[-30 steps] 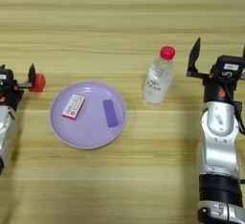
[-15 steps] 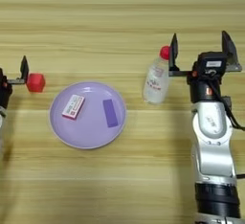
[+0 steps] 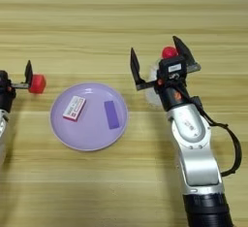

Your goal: Move the objects on the table

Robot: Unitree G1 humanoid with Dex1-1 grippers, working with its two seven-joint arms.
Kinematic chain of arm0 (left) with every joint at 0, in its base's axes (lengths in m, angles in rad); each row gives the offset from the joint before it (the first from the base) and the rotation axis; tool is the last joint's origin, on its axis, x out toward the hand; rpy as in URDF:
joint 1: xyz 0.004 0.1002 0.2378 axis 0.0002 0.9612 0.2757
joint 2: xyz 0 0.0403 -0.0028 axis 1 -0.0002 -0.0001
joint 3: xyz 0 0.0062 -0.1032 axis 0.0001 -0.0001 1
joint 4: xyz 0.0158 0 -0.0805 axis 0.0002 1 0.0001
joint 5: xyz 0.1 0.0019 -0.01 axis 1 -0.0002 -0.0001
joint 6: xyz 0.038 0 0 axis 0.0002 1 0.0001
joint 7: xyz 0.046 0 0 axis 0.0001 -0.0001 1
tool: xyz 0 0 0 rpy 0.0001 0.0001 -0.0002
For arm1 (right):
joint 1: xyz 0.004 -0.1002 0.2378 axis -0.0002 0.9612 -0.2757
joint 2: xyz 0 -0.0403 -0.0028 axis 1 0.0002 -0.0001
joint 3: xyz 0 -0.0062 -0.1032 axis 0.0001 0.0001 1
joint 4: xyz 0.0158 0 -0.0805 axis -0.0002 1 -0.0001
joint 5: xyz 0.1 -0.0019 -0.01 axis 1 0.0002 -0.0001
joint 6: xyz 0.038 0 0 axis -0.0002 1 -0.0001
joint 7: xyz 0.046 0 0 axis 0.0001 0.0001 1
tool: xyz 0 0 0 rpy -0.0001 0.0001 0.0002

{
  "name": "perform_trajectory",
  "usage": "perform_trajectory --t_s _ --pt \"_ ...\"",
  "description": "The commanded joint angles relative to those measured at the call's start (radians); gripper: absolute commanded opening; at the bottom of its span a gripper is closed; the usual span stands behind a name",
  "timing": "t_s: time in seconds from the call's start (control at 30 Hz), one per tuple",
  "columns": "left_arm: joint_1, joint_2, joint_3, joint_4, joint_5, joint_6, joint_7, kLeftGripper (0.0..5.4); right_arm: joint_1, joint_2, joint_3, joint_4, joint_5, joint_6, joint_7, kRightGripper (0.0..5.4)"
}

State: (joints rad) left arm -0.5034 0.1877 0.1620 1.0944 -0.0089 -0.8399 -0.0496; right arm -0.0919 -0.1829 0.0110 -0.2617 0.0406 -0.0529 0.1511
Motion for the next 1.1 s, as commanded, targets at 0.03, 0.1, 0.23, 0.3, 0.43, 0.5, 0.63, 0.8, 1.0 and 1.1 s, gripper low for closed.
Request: perform_trajectory --t_s 0.03,0.1,0.23,0.3,0.43,0.5,0.63,0.8,1.0,1.1 --pt "-0.02 -0.002 -0.007 0.011 0.012 -0.009 0.013 5.37 0.021 0.006 0.053 0.009 -0.015 0.03 0.032 5.4" --pt "-0.02 -0.003 -0.009 0.011 0.015 -0.01 0.016 5.37 0.029 0.011 0.078 0.016 -0.018 0.047 0.043 5.4" --pt "-0.018 -0.005 -0.014 0.011 0.018 -0.008 0.023 5.37 0.042 0.024 0.12 0.03 -0.02 0.107 0.06 5.4" --pt "-0.017 -0.006 -0.018 0.01 0.021 -0.007 0.027 5.37 0.045 0.032 0.131 0.032 -0.013 0.128 0.068 5.4" --pt "-0.014 -0.007 -0.023 0.007 0.024 -0.008 0.033 5.37 0.049 0.042 0.153 0.032 -0.003 0.178 0.087 5.4" --pt "-0.012 -0.008 -0.024 0.006 0.025 -0.009 0.036 5.37 0.055 0.047 0.166 0.024 0.003 0.221 0.097 5.4" --pt "-0.01 -0.009 -0.028 0.003 0.025 -0.01 0.039 5.37 0.06 0.048 0.179 0.005 -0.005 0.298 0.096 5.4" --pt "-0.008 -0.009 -0.03 0.0 0.027 -0.01 0.044 5.37 0.062 0.049 0.195 -0.047 0.018 0.424 0.113 5.4" --pt "-0.005 -0.01 -0.033 -0.004 0.028 -0.011 0.05 5.37 0.064 0.046 0.214 -0.122 0.059 0.574 0.14 5.4" --pt "-0.004 -0.011 -0.035 -0.006 0.029 -0.01 0.054 5.37 0.063 0.042 0.223 -0.162 0.087 0.633 0.159 5.4"
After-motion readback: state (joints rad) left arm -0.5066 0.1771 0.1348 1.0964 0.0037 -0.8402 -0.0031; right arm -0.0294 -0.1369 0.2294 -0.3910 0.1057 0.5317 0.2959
